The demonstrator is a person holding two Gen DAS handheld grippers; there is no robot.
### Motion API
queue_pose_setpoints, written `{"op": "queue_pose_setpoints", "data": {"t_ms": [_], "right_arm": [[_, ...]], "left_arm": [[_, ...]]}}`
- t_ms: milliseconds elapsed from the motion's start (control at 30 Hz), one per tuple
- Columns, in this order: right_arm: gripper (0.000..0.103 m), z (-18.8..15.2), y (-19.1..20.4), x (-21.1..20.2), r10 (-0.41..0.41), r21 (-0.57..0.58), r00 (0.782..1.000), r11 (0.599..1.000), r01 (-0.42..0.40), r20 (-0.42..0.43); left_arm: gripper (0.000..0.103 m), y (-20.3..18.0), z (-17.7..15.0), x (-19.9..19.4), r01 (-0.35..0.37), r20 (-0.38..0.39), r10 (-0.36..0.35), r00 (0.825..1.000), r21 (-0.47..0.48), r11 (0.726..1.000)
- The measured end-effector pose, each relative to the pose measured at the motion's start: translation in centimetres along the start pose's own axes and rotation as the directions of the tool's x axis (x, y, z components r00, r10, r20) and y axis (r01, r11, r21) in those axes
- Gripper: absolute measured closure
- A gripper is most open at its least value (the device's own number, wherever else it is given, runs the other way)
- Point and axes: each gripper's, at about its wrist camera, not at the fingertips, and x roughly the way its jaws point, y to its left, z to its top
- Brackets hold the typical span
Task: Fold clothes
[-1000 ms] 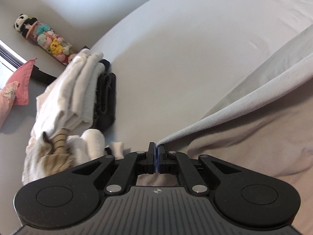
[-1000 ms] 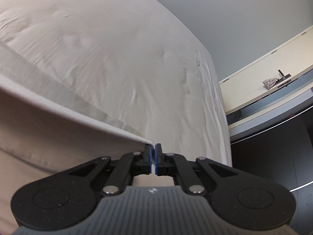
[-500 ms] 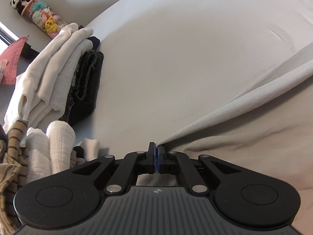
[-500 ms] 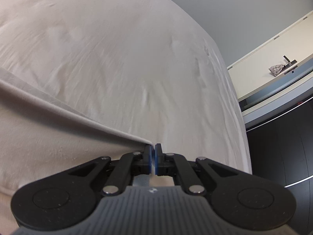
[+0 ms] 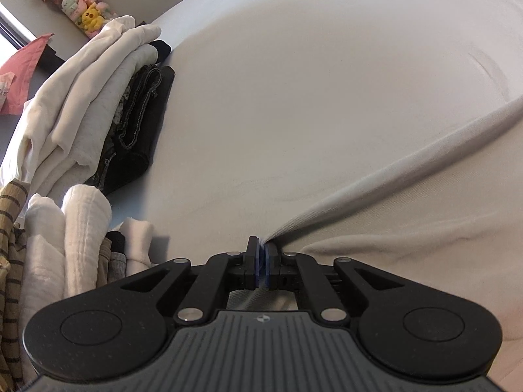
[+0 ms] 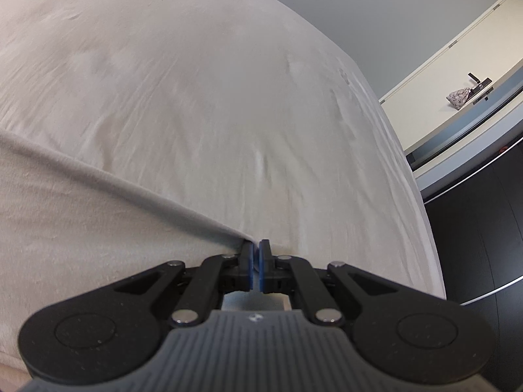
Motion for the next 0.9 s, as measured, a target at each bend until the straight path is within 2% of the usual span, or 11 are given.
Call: {"op": "queue_pose_setpoints", "data": {"t_ms": [100,133,167,200,300,400,533,600,733,833,900], "right_arm": [[0.095,-0.3,-0.1,-0.2,0.002,0.023,1.0,1.0,-0.002,0.014],[0.092,-0.3,-0.3,-0.4,0.003,0.044,1.0,0.999,-0.004,0.027],[0.084,-0.4,-0.6,-0.7,0.006,0.068,0.999,0.998,-0.009,0.043],[0.075,-0.5,-1.0,-1.1,0.004,0.1,0.998,0.995,-0.01,0.063],[0.072,-1.4,-2.8,-2.8,-0.018,0.251,0.989,0.968,-0.02,0.148],[0.068,-3.2,-5.4,-4.5,-0.036,0.437,0.976,0.897,-0.064,0.216],[0.069,-6.2,-9.1,-4.3,0.058,0.678,0.98,0.714,-0.175,0.192],[0.069,-7.5,-9.8,-3.9,0.112,0.728,0.978,0.654,-0.206,0.176],[0.07,-8.8,-9.6,-3.8,0.17,0.738,0.977,0.641,-0.21,0.13],[0.07,-9.2,-9.5,-3.7,0.205,0.743,0.97,0.628,-0.233,0.131],[0.07,-9.5,-9.6,-3.0,0.222,0.757,0.966,0.607,-0.243,0.132]], "left_arm": [[0.092,-0.2,-0.3,-0.5,-0.023,0.034,0.024,0.999,-0.006,1.0],[0.085,-0.3,-0.5,-0.7,-0.032,0.048,0.033,0.998,-0.009,0.999],[0.081,-0.3,-0.6,-1.0,-0.042,0.064,0.043,0.997,-0.018,0.999],[0.07,-0.2,-0.8,-1.4,-0.054,0.086,0.057,0.995,-0.036,0.998],[0.048,0.0,-1.8,-3.1,-0.083,0.159,0.099,0.982,-0.101,0.991],[0.046,-0.3,-3.3,-5.5,-0.119,0.222,0.153,0.963,-0.16,0.98],[0.046,-1.9,-5.4,-8.5,-0.105,0.278,0.158,0.948,-0.196,0.975],[0.046,-3.0,-6.4,-9.8,-0.071,0.302,0.13,0.944,-0.2,0.977],[0.046,-5.7,-8.7,-11.8,0.028,0.352,0.046,0.935,-0.201,0.979],[0.046,-7.8,-10.2,-12.4,0.053,0.382,0.016,0.924,-0.168,0.984],[0.046,-8.6,-10.7,-12.2,0.071,0.37,-0.006,0.929,-0.163,0.984]]}}
